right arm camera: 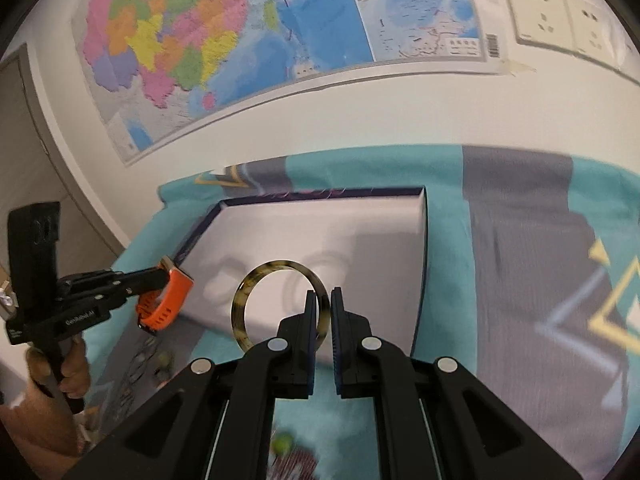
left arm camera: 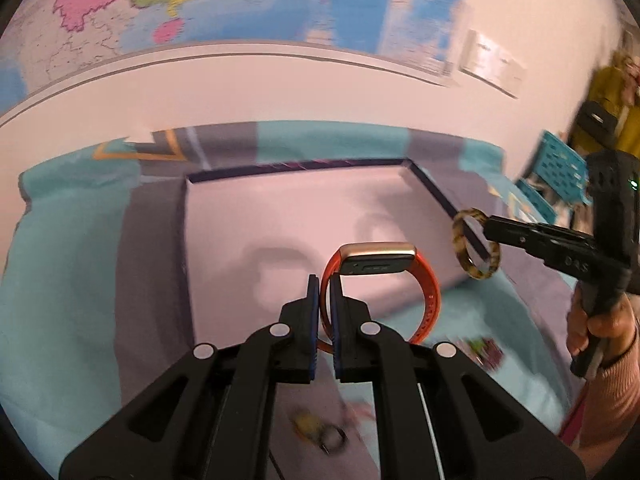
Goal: Organize jewelry
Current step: 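Carry the watch and bangle into the white box and open both grippers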
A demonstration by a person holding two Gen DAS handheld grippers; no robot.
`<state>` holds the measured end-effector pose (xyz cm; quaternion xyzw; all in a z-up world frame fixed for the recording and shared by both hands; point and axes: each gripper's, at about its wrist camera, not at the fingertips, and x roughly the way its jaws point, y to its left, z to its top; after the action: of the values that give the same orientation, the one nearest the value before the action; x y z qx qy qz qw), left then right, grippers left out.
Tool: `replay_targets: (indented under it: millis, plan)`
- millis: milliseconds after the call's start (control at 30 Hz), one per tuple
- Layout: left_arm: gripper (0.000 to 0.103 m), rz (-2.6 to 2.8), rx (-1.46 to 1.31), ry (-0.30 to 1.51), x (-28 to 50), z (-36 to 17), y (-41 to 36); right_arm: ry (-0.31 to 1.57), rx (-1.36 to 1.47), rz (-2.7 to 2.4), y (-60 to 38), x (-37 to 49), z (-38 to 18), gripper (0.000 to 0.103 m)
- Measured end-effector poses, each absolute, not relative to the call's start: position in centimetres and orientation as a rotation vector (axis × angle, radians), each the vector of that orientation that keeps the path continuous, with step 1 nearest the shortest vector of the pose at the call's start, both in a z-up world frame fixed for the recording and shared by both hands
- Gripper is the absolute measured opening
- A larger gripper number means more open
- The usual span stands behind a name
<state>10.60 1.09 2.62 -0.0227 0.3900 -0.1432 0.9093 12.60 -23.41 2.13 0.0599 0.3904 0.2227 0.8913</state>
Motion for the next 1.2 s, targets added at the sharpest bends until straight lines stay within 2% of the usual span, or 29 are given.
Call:
replay_targets:
  millis: [533, 1033, 1167, 1200]
  plan:
    - [0.006, -0.142, -0.081, 0.924, 23.0, -0.7, 1.0, 0.941, 0.062, 0.379, -18.6, 24.8, -1.2, 0.006]
    - [0.006, -0.086, -0.100, 1.030, 27.4, -2.7, 0.0, 1.018, 0.030, 0.332, -16.9, 27.5, -2.8, 0.006]
    - [0.009, -0.087, -0.109, 1.032, 27.4, -2.7, 0.0, 1.004, 0.036, 0.305, -17.0, 27.3, -2.6, 0.007]
    - [0.011, -0.087, -0.111, 1.027, 27.3, -2.7, 0.1, 0.988, 0.041, 0.301, -17.2, 27.1, -2.3, 0.010]
